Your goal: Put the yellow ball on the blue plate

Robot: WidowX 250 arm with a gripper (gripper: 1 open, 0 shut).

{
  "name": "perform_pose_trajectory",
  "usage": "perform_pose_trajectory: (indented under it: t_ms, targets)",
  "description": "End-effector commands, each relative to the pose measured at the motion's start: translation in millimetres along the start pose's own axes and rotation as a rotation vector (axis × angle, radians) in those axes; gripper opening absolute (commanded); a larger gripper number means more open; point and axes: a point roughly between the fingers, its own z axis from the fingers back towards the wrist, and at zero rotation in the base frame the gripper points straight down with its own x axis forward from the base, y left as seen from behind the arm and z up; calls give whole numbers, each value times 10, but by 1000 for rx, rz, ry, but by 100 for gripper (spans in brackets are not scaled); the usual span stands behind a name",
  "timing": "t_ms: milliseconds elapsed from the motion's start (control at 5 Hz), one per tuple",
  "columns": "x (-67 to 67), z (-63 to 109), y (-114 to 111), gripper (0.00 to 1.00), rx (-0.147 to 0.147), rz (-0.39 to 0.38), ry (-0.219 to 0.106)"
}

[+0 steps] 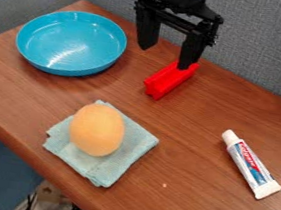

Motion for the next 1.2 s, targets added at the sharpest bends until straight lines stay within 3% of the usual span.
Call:
perform_pose_trajectory:
  t_ms: [0,400,800,1000]
  targets:
    - [-26,-64,5,100,-1,9,19]
    - [-391,-246,169,100,4,168,44]
    - [-706,-453,337,100,30,273,19]
    - [-744,-581,376,100,35,318,-14]
